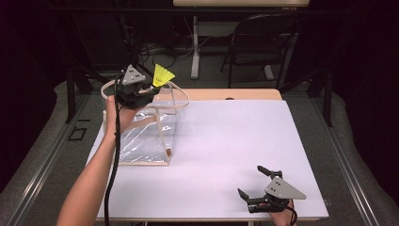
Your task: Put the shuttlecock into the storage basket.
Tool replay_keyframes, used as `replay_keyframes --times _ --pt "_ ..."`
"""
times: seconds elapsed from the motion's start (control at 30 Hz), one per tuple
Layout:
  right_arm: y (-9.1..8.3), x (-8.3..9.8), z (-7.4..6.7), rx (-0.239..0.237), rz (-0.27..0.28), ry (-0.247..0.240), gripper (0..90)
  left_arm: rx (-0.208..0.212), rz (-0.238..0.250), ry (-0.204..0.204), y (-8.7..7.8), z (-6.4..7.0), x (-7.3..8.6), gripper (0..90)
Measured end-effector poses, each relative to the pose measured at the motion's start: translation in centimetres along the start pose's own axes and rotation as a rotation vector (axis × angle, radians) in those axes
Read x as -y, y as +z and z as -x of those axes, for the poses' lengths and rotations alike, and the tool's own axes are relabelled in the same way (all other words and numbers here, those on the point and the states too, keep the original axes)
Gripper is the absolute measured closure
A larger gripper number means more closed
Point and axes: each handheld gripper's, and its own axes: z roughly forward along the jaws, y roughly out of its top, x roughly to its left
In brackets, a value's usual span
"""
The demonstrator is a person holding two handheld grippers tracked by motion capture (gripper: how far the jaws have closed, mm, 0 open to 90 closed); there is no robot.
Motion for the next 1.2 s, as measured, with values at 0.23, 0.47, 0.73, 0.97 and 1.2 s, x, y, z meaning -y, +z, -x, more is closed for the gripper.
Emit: replay_keyframes --times 0.23,0.47,0.73,0.97,1.2 --pt "0.0 0.0 0.0 -0.001 0.001 -0.002 0.0 -0.014 -0.008 -0.002 -0.6 -0.7 0.4 64.9" --pt "0.1 0.0 0.0 -0.002 -0.002 -0.002 0.0 -0.019 -0.019 0.004 -1.0 -1.2 0.8 64.8" --pt "0.1 0.0 0.0 -0.001 -0.002 -0.002 0.0 -0.020 -0.053 0.013 -1.0 -1.8 1.3 64.9" --pt "0.1 0.0 0.0 -0.002 -0.003 -0.003 0.0 -0.011 -0.070 0.030 -0.9 -2.2 1.7 64.8" --pt "0.1 0.0 0.0 -0.003 -0.004 -0.002 0.0 -0.004 -0.103 0.063 -0.8 -2.3 2.0 64.8"
